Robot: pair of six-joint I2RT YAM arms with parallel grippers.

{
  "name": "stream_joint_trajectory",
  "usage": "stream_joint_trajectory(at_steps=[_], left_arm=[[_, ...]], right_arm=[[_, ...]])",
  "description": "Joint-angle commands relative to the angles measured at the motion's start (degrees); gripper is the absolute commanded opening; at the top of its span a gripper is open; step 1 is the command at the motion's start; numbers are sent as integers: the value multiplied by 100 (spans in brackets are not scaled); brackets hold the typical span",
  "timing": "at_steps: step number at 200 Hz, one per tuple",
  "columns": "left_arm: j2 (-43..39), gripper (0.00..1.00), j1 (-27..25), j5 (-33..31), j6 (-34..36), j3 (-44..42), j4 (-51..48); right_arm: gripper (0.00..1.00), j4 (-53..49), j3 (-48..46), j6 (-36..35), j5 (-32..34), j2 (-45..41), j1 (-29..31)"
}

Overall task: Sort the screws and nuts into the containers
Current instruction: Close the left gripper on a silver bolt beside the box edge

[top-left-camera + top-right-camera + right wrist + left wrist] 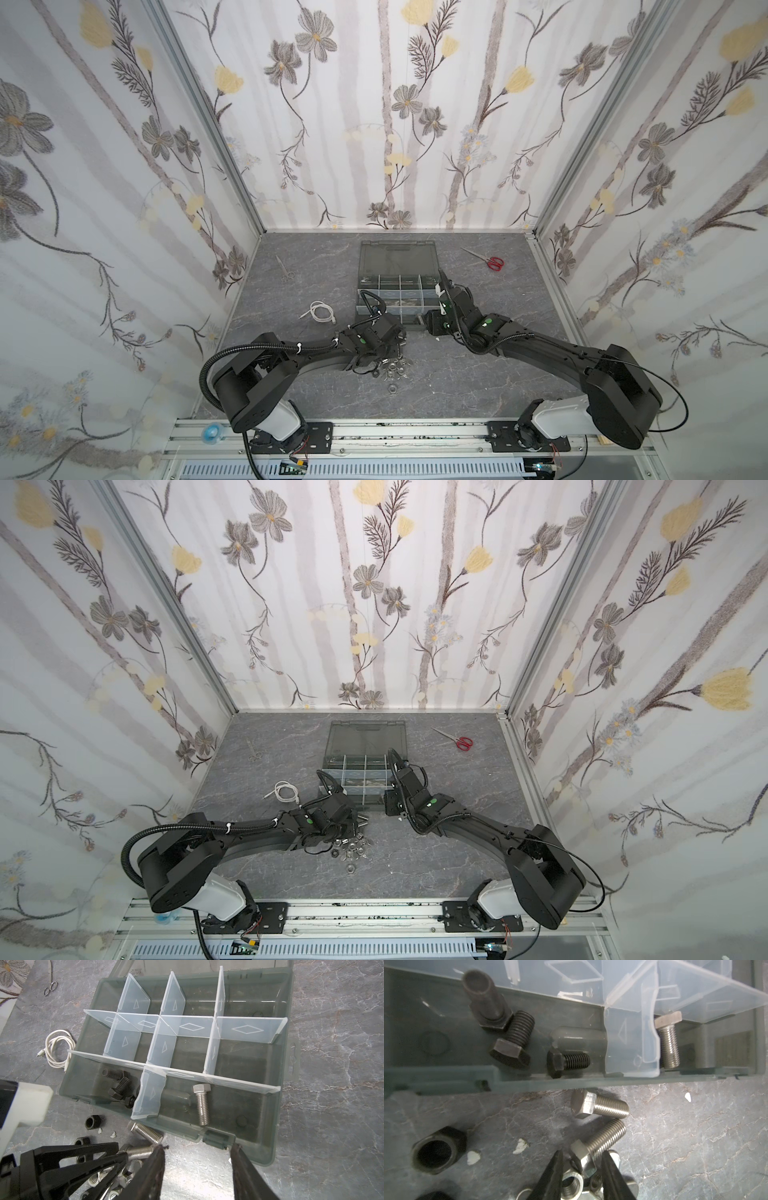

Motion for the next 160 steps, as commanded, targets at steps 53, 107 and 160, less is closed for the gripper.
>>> stream_joint_trajectory(at_steps=[53, 107, 160], left_arm=[[44, 23, -28, -76, -6, -3, 108], [33, 14, -41, -67, 3, -10, 126], [-33, 9, -43, -59, 20, -39, 144]], right_arm=[[52, 171, -54, 79, 58, -51, 5], [52, 179, -52, 94, 59, -60, -1], [52, 154, -49, 106, 59, -69, 2]])
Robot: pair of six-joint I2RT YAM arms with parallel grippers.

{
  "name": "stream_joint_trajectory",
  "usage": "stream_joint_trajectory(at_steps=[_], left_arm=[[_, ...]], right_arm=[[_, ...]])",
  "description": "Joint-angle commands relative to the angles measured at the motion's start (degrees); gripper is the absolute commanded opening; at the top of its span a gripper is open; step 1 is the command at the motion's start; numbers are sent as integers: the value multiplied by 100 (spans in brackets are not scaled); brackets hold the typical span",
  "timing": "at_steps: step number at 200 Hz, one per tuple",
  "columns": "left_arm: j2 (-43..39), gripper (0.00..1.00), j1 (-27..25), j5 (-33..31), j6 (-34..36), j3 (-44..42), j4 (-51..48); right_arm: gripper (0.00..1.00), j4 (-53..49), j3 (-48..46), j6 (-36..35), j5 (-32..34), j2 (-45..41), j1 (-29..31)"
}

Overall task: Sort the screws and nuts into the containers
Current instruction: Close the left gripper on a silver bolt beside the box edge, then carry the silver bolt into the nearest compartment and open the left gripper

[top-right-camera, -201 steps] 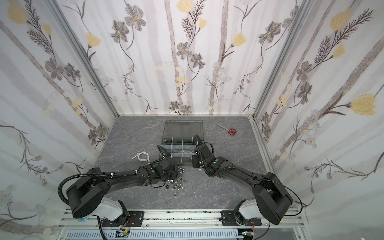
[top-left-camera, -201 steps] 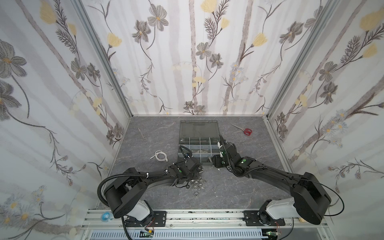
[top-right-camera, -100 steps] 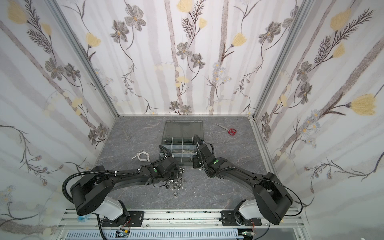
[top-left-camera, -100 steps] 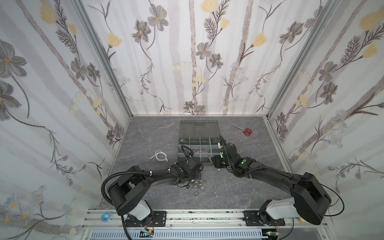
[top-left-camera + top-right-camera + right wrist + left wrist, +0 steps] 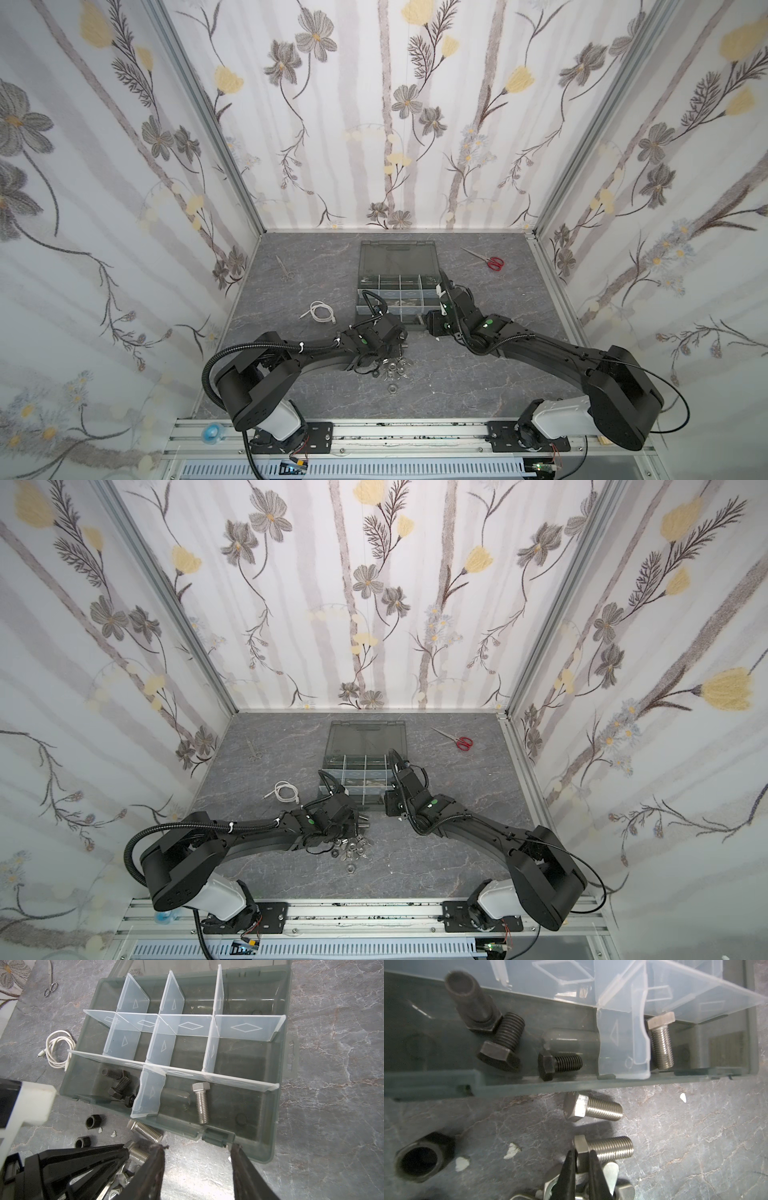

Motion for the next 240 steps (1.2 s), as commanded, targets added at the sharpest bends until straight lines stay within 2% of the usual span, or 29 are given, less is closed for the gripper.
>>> stream_joint_trajectory(at_steps=[1, 74, 108, 144, 192, 240], left_arm=[[-56, 9, -6, -52, 14, -21, 23], [-355, 8, -3, -17, 173, 190, 30], [-349, 8, 19, 42, 589, 578, 41], [-78, 8, 192, 295, 952, 1094, 50], [641, 8, 393, 423, 1377, 1980, 50], [797, 8, 401, 428, 1323, 1976, 50]], right_arm=[[52, 149, -2, 62, 59, -29, 1], [52, -20, 30, 70, 155, -167, 6], [52, -480, 124, 78, 399, -331, 0], [52, -551, -53, 356, 719, -813, 1], [52, -640, -157, 484, 792, -1161, 0], [52, -582, -579, 616, 932, -1516, 3]])
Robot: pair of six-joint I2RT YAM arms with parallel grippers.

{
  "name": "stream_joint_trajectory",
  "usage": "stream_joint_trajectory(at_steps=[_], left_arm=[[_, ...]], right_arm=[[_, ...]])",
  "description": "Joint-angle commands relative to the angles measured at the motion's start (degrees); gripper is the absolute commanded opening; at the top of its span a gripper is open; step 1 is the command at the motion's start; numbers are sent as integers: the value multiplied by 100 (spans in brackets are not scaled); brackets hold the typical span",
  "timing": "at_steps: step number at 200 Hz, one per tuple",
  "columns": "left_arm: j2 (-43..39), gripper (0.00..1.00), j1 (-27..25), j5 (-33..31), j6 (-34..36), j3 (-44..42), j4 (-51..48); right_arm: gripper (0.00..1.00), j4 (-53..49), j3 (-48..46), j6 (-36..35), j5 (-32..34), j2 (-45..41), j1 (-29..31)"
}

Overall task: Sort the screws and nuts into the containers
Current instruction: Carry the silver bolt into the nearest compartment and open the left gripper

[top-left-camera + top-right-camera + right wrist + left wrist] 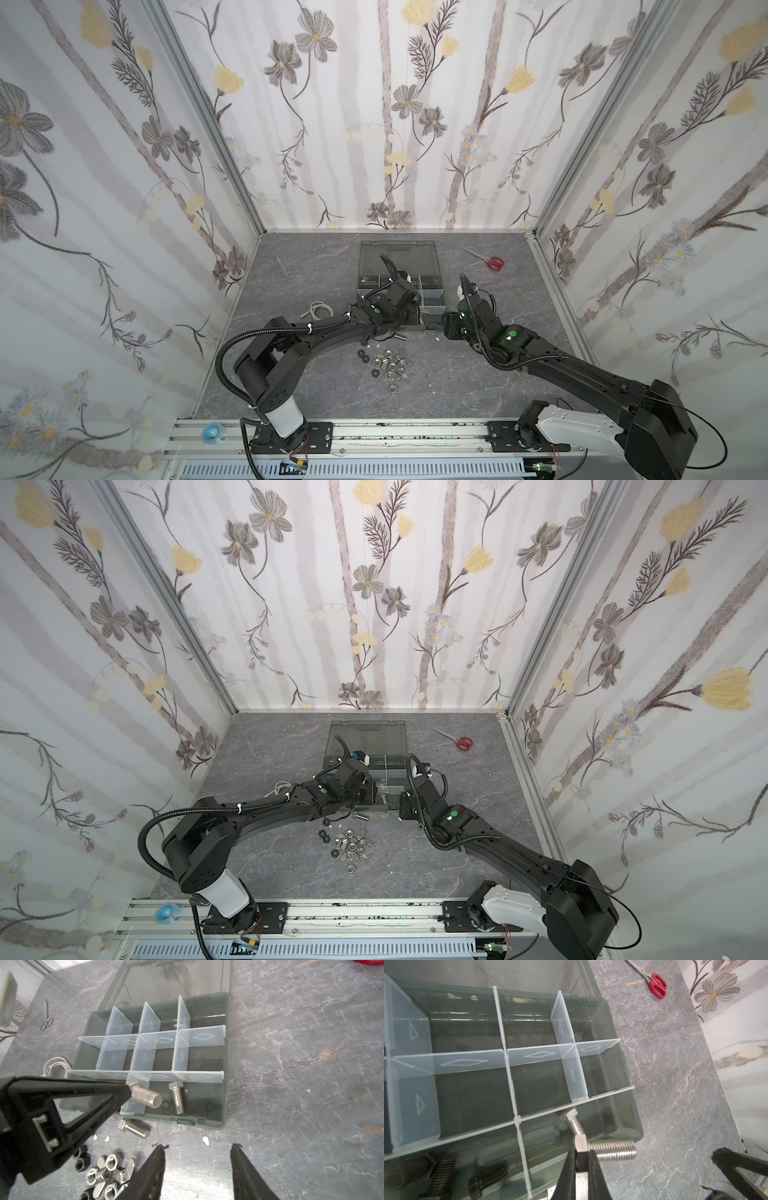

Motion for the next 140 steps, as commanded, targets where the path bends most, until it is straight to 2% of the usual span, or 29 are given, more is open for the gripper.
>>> stream_joint_trajectory(at_steps=[1, 31, 65, 83, 140], left_arm=[[7, 8, 13, 3, 58, -12, 133], [-38, 11, 15, -78, -19, -79, 141], [-114, 32, 15, -142, -128, -164, 133], [-218, 40, 15, -206, -203, -273, 133], [-563, 46, 17, -378, -362, -526, 133]], right_arm=[[52, 109, -76, 144, 166, -106, 8], [52, 167, -129, 187, 106, -90, 4], [52, 250, -151, 206, 44, -61, 6], [53, 276, -180, 219, 34, -96, 7], [53, 343, -320, 276, -11, -235, 8]])
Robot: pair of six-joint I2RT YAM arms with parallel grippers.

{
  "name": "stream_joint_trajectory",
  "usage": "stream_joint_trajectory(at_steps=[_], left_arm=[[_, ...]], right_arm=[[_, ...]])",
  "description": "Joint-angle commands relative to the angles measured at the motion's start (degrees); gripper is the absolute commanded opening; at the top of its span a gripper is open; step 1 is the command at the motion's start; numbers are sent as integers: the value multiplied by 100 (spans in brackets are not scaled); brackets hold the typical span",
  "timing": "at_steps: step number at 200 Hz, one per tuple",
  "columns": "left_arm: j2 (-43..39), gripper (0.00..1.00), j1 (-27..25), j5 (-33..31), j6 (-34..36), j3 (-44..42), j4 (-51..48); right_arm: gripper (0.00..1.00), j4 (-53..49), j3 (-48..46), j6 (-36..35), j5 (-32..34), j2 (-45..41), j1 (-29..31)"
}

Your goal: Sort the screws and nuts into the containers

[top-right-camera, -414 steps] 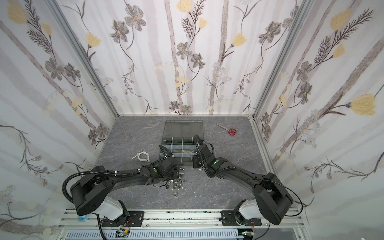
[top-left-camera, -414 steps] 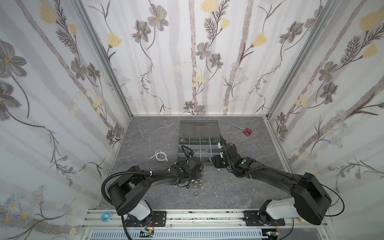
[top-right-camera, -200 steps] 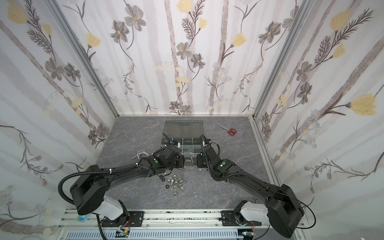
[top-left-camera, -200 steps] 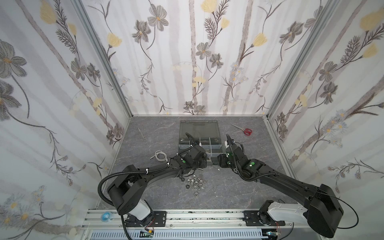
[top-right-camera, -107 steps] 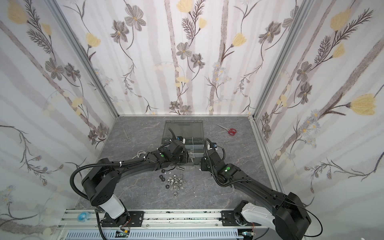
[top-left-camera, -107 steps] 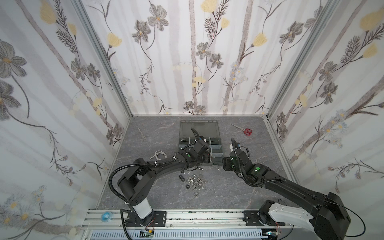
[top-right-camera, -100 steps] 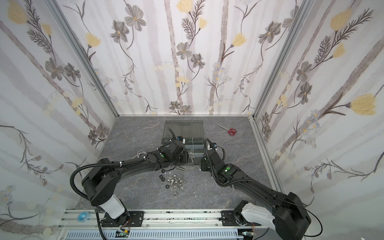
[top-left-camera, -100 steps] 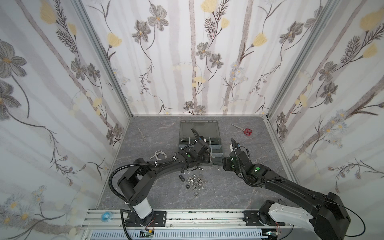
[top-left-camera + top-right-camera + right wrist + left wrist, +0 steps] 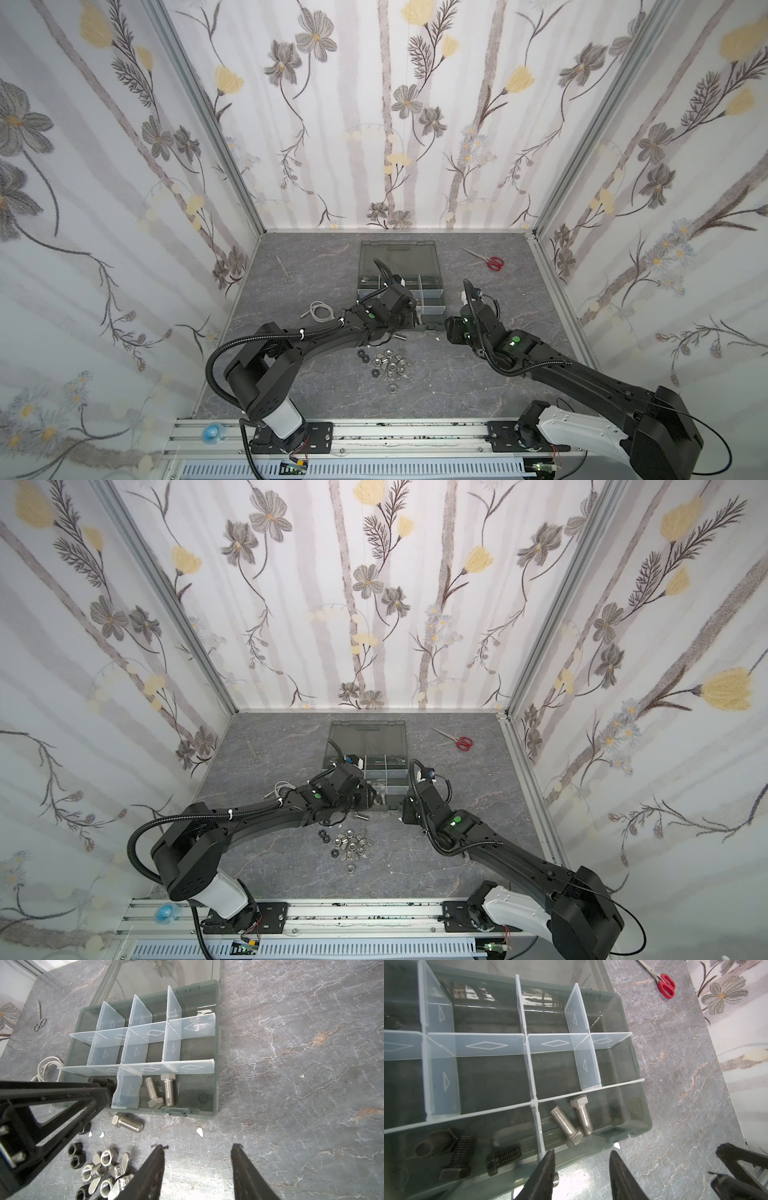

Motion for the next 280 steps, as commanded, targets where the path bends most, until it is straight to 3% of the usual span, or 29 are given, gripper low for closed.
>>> stream_joint_trajectory(at_steps=[1, 197, 280], left_arm=[[-112, 46, 9, -150, -120, -66, 111], [-832, 49, 0, -488, -595, -704, 111], [-1067, 49, -9, -533, -740, -916, 111]], right_arm=[[53, 292, -44, 90, -9, -45, 2], [53, 618, -222, 76, -387, 11, 52], [53, 505, 73, 90, -201, 479, 616]])
